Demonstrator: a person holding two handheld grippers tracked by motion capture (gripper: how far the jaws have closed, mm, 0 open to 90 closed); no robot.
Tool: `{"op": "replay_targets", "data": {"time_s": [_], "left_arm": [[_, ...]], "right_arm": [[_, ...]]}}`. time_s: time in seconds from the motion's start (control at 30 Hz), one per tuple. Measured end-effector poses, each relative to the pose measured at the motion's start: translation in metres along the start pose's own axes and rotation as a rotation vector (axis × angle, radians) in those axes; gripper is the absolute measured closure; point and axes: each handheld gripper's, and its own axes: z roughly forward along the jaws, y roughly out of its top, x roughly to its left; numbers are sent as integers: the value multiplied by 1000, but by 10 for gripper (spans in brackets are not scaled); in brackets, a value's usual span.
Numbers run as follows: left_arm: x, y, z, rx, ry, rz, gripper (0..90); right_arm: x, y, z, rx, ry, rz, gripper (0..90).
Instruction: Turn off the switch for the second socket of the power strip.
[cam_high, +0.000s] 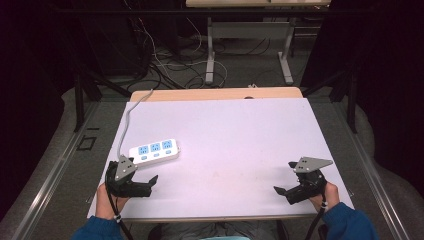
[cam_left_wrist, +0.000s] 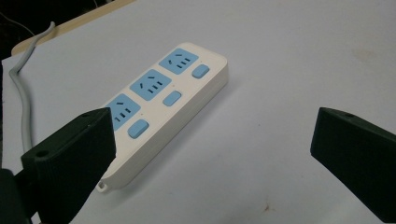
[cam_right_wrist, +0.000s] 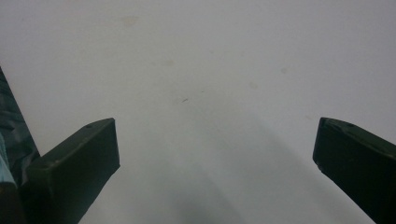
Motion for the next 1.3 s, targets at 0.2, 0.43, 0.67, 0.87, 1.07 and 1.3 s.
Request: {"op": "replay_targets", "data": {"time_s": [0.2,0.43,0.67,0.87,1.07,1.3], "left_arm": [[3,4,5,-7,-4,-18,1],[9,8,11,1,-9,-28,1],[13,13,19,9,-5,-20,1],[16,17,24,10,1,-15,1],[21,21,26,14,7,-19,2],[26,26,31,13,25,-14,1]], "right_arm": [[0,0,0,5,-6,-11,0],[0,0,0,10,-9,-13,0],[1,0,1,7,-11,-16,0],[1,-1,0,12,-16,-12,0],[1,-1,0,22,-10,-15,0],[1,-1,0,21,-13,-14,0]]}}
